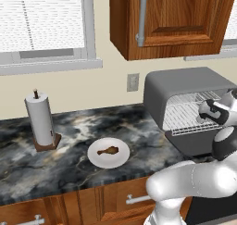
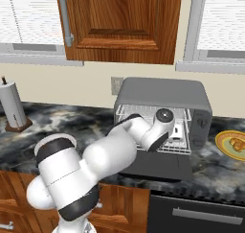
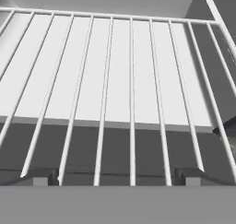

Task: Open the toaster oven door. Place the bread on the top rack in the toaster oven and place the chicken drumstick on the bottom rack.

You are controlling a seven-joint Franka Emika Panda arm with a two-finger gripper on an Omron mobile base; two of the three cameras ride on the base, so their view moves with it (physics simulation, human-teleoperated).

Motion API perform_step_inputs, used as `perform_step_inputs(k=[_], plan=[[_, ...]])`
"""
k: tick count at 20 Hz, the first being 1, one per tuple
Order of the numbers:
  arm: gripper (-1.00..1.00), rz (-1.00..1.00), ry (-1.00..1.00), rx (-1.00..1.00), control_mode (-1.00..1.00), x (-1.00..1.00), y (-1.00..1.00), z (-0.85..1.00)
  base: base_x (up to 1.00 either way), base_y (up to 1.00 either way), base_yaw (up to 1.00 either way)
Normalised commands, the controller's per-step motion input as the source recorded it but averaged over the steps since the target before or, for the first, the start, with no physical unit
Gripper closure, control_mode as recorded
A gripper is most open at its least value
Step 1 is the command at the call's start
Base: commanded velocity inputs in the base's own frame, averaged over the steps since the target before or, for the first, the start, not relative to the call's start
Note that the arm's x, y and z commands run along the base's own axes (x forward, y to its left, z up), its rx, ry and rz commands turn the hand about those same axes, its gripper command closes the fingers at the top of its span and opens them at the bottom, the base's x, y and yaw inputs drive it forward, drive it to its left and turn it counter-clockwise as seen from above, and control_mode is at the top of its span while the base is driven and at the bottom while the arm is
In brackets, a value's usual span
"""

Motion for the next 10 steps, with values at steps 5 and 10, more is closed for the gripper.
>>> perform_step_inputs(k=[5, 10], plan=[[-1.00, -0.08, 0.21, -0.11, -1.00, -0.81, 0.02, -0.68, 0.00, 0.00, 0.00], [-1.00, -0.08, 0.23, -0.07, -1.00, -0.77, 0.00, -0.67, 0.00, 0.00, 0.00]])
